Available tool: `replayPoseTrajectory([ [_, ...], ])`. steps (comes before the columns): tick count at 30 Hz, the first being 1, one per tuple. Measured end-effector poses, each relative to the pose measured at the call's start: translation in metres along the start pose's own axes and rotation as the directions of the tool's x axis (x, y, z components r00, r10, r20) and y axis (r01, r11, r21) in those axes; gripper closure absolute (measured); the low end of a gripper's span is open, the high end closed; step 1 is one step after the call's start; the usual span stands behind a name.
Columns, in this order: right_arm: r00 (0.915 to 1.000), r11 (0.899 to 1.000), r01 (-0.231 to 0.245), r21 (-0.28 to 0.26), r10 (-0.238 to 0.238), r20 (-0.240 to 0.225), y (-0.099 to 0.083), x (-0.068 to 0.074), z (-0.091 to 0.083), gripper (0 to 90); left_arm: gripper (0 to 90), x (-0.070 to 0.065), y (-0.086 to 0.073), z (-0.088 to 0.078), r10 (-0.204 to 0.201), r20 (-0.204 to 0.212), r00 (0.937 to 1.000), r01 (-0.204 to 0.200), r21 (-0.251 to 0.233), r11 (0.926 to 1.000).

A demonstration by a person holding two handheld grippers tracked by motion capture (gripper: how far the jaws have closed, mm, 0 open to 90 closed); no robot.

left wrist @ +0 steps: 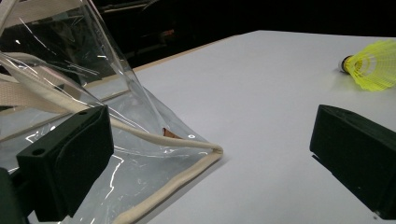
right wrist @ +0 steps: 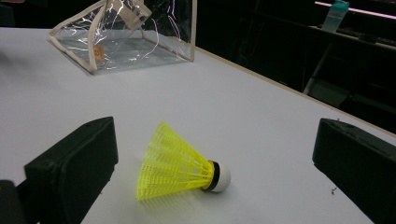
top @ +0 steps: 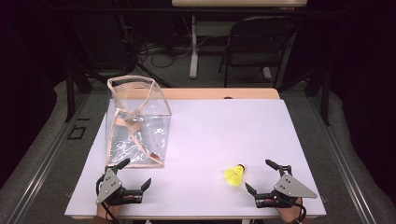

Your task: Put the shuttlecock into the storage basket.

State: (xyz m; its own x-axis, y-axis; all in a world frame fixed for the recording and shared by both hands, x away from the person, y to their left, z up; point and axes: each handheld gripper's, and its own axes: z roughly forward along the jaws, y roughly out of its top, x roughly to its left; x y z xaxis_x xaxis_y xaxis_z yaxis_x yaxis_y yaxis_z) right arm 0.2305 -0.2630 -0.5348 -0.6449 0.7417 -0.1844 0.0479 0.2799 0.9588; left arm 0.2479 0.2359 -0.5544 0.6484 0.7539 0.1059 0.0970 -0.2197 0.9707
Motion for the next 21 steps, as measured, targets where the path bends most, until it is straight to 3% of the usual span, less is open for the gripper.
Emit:
replayPoseTrajectory([
  [9,1.0000,1.000,-0.008,-0.007,0.008,-0.002,-0.0008,-0.0017,-0.0003,0.0,0.0,-0.0001,0.0002,0.0025,-0.007,0.001,1.0000,0.007,0.008,0.9999],
  [21,0.9999,1.000,-0.010,-0.003,0.010,-0.005,-0.0010,-0.0020,-0.0001,0.0,0.0,-0.0019,0.0075,0.0074,0.013,0.028,0.9995,-0.013,-0.004,0.9999],
])
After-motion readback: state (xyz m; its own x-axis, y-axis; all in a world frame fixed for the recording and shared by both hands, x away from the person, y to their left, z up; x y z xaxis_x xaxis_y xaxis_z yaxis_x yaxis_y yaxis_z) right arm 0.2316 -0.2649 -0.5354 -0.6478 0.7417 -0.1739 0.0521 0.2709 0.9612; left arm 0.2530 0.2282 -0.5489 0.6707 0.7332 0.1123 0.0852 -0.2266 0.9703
